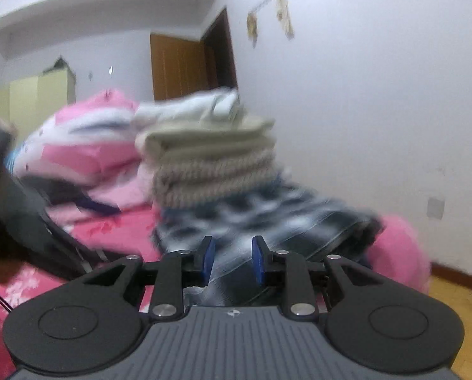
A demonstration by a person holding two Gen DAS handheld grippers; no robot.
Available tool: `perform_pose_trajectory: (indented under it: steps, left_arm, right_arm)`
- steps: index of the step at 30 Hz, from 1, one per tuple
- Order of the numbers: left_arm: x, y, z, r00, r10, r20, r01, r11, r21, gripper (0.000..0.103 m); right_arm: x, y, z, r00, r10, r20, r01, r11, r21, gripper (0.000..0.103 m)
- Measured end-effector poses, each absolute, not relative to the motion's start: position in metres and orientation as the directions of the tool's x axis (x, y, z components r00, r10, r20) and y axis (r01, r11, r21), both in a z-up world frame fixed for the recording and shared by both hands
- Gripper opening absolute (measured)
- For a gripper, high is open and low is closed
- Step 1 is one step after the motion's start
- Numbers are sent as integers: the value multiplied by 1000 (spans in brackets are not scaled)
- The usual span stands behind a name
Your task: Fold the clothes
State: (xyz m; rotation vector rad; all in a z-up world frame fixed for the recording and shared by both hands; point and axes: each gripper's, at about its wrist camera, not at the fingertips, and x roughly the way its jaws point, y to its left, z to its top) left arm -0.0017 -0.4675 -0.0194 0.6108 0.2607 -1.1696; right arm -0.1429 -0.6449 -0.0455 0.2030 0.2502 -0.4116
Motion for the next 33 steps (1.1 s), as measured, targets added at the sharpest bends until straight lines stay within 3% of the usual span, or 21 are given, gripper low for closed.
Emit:
perform_pose_trajectory:
  steps: [2, 5, 8, 10, 16, 18, 21, 24, 27, 30, 31, 33]
  left_arm:
    - [-5, -442, -6, 414, -771, -484, 908, 318, 271, 87]
    - [-7, -405, 13, 461, -754, -469, 887, 411, 211, 89]
    - [-14, -372, 28, 489, -745, -454, 866, 477, 149, 91]
    - [-20, -357, 38, 503, -743, -441, 852, 511, 111, 98]
    - [-56, -308, 55, 537, -746, -394, 809, 588, -9, 100]
    - [-69, -296, 58, 539, -748, -387, 798, 601, -48, 100]
    - [-85, -281, 61, 532, -758, -377, 793, 603, -94, 101]
    - [-98, -271, 64, 532, -758, -376, 791, 604, -97, 102]
    - [-113, -262, 64, 554, -746, -369, 783, 618, -74, 103]
    - [-120, -253, 61, 554, -745, -372, 773, 626, -103, 103]
    - [-121, -251, 60, 555, -742, -377, 764, 633, -122, 103]
    - [-122, -249, 55, 562, -727, -394, 741, 654, -150, 103]
  right_arm:
    - [-142, -631, -54, 878, -319, -357, 390, 909, 146, 28]
    - [-155, -605, -53, 908, -218, -358, 306, 928, 212, 28]
    - [-166, -588, -50, 910, -194, -365, 299, 919, 257, 28]
    - [-176, -581, -44, 914, -186, -362, 301, 907, 294, 28]
    - [-202, -553, -28, 903, -187, -386, 331, 876, 351, 31]
    - [-211, -543, -22, 892, -192, -409, 360, 850, 385, 41]
    - [-227, -525, -12, 874, -212, -436, 410, 805, 429, 45]
    - [-242, -505, -1, 855, -251, -455, 456, 782, 425, 63]
    - [-255, -483, 13, 839, -296, -455, 485, 786, 383, 73]
    - [-262, -464, 24, 818, -346, -460, 517, 792, 324, 86]
    - [-263, -459, 27, 809, -364, -461, 529, 793, 302, 94]
    - [-265, -448, 30, 791, -406, -458, 552, 797, 246, 99]
